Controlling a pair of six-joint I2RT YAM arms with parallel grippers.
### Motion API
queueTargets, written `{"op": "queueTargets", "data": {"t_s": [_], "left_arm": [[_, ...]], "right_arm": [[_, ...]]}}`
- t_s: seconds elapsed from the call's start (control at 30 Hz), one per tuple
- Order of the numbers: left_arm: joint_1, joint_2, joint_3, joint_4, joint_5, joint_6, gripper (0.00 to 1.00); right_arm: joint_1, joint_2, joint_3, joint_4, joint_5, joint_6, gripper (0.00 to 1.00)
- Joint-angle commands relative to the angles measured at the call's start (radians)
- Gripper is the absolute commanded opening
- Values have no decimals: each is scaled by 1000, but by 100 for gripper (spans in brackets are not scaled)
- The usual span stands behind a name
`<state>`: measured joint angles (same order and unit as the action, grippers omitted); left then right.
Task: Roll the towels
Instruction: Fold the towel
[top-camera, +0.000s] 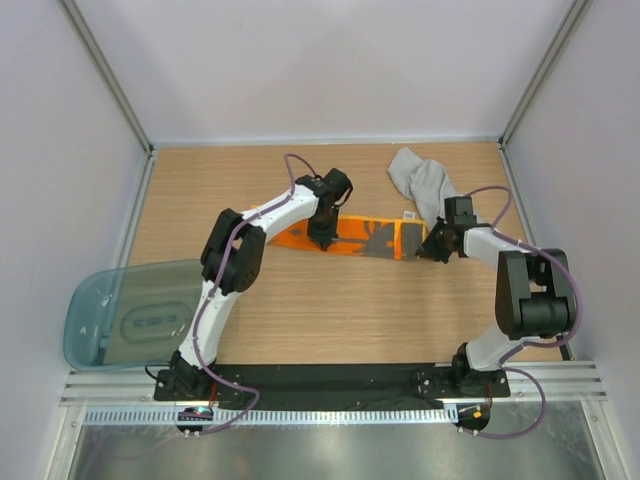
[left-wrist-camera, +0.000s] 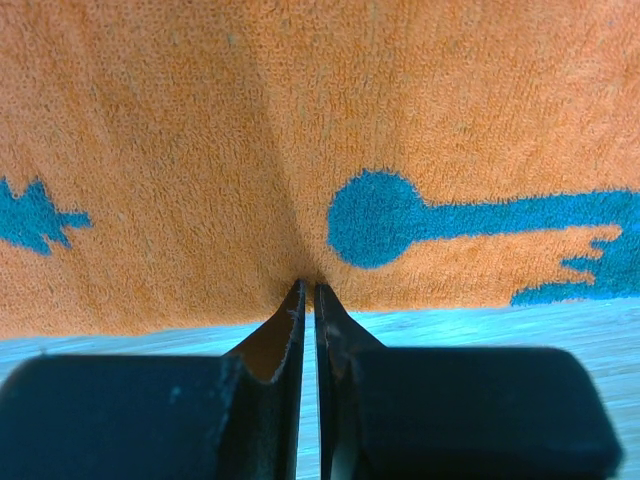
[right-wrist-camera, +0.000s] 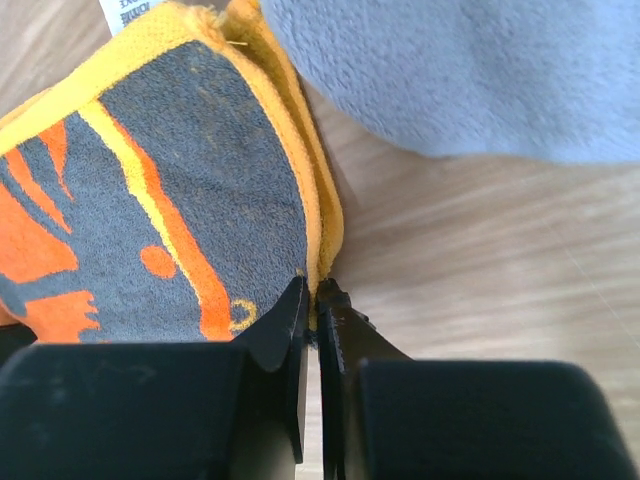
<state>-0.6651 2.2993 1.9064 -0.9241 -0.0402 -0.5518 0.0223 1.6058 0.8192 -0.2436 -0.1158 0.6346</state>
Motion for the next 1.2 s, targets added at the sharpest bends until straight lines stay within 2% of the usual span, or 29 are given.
{"op": "queueTargets", "data": {"t_s": [0.0, 0.37, 0.53, 0.6, 0.63, 0.73, 0.77, 0.97, 1.0, 1.17], "left_arm": [[-25, 9, -26, 1, 25, -26, 7], [-82, -34, -86, 27, 109, -108, 6], [-80, -63, -98, 39, 187, -129, 9], [-79, -78, -69, 25, 181, -126, 18], [-67, -87, -64, 19, 180, -126, 28], [-33, -136, -75, 33, 221, -122, 43], [8, -149, -95, 37, 262, -122, 51], [169, -374, -242, 62, 303, -109, 67], [223, -406, -282, 56, 304, -100, 70], [346, -639, -375, 13, 232, -48, 79]], "right_arm": [[-10, -66, 49, -109, 53, -55, 4], [-5, -61, 210, -174, -41, -121, 3], [63, -12, 310, -220, -90, -150, 3], [106, 2, 371, -252, -73, -161, 3], [151, 14, 414, -261, -68, -164, 3], [223, 43, 478, -302, -41, -168, 3], [267, 51, 521, -321, -36, -167, 3], [408, 92, 658, -362, -7, -139, 3], [422, 98, 676, -373, 1, -136, 3], [511, 149, 787, -393, 25, -105, 3]]}}
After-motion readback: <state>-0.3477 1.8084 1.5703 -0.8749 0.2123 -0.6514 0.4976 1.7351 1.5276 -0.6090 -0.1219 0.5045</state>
